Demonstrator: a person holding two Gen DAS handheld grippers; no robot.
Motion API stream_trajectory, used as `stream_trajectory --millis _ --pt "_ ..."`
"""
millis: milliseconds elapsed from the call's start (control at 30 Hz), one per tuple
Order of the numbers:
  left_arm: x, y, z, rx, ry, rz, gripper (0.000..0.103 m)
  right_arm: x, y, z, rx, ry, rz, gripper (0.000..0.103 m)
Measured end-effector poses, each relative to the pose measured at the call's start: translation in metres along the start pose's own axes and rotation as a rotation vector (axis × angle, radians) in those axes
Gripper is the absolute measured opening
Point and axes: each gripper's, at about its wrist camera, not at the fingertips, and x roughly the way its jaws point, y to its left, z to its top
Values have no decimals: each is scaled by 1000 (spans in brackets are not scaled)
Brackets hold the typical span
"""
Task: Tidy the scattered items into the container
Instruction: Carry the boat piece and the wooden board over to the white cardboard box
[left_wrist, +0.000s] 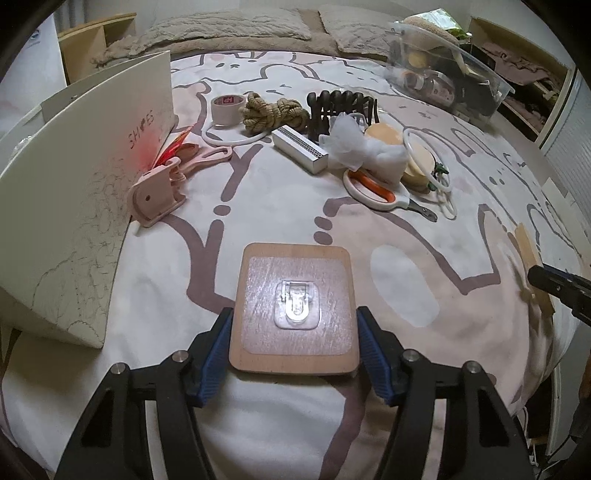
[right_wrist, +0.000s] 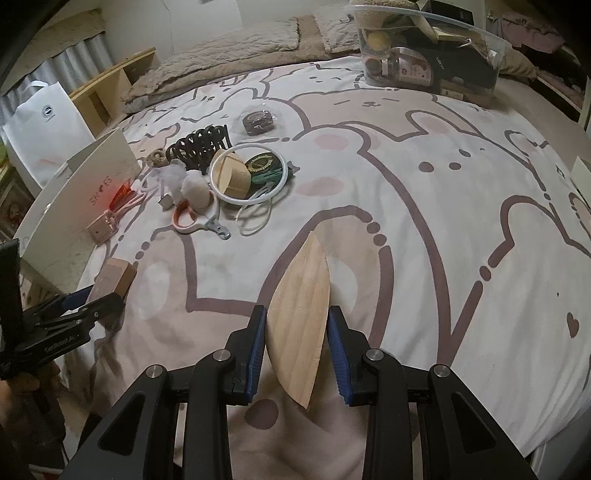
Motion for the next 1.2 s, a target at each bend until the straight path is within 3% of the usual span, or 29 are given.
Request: stream_trajectory --millis 533,1200 --pt "-33 12 7 -20 -70 -25 64 -16 19 6 -29 -48 5 33" --pt "-128 36 49 -65 -314 -100 64 -75 83 55 -122 -245 111 33"
